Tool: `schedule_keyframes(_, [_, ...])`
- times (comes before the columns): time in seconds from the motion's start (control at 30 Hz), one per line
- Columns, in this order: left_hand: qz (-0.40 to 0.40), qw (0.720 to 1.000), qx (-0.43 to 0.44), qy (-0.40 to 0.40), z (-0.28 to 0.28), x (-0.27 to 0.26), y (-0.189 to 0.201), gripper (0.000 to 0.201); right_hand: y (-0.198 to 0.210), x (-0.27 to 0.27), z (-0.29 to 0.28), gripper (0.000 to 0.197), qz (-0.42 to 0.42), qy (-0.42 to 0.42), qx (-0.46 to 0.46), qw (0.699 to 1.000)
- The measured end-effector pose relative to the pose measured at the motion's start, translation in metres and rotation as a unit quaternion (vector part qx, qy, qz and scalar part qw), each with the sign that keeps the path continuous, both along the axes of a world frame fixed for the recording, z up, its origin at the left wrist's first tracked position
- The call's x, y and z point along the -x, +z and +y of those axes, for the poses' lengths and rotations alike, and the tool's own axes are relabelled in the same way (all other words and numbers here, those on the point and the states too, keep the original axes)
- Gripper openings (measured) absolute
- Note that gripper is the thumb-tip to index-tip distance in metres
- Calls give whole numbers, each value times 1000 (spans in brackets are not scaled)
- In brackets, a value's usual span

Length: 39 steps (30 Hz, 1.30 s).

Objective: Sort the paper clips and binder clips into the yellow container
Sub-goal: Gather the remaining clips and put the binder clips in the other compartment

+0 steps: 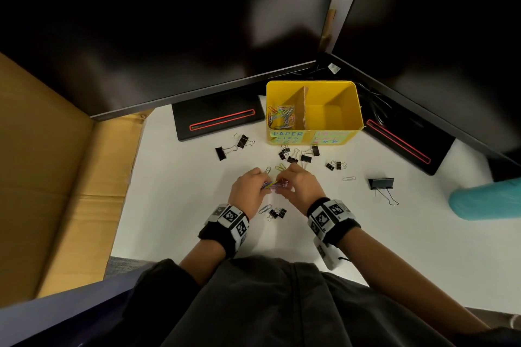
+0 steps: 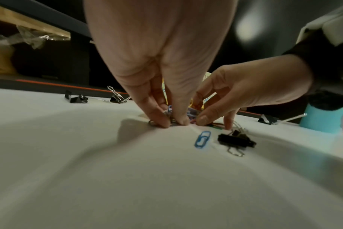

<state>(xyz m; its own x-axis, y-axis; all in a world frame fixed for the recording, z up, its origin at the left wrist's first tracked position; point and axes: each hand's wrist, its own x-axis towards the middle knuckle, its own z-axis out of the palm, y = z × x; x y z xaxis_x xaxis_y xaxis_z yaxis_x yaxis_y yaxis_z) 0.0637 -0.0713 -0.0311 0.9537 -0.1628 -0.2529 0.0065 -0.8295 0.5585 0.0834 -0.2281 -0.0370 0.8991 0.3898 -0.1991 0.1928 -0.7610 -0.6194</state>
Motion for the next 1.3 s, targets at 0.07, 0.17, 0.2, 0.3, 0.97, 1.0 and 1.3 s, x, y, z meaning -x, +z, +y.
schedule_keyframes(0.07, [-9,999,-47,-26,2,-2,-2,14,-2,-1,-2,8,-4,-9,4,1000])
schedule_keyframes(0.17, [-19,995,-87,-49,6,-4,-2,13,3,-5,-12,3,-15,-17,-10,1000])
schedule_keyframes(0.2, [-23,995,-84,-44,8,-5,-2,12,9,-7,-16,3,-23,-31,-29,999])
schedule_keyframes(0.3, [-18,999,-32,4,12,-9,1,11,38,-22,-22,3,-79,-86,-100,988])
schedule_keyframes(0.97, [-226,971,70,25,-19,-99,77,24,4,8,-92,27,-125,-226,44,965])
schedule_keyframes(1.0, [-251,965,67,18,-12,-89,75,18,1,14,-93,31,-102,-205,63,971])
schedule_keyframes(1.3, [-64,981,-59,-174,7,-20,16,36,-11,42,-78,54,-46,-168,108,979])
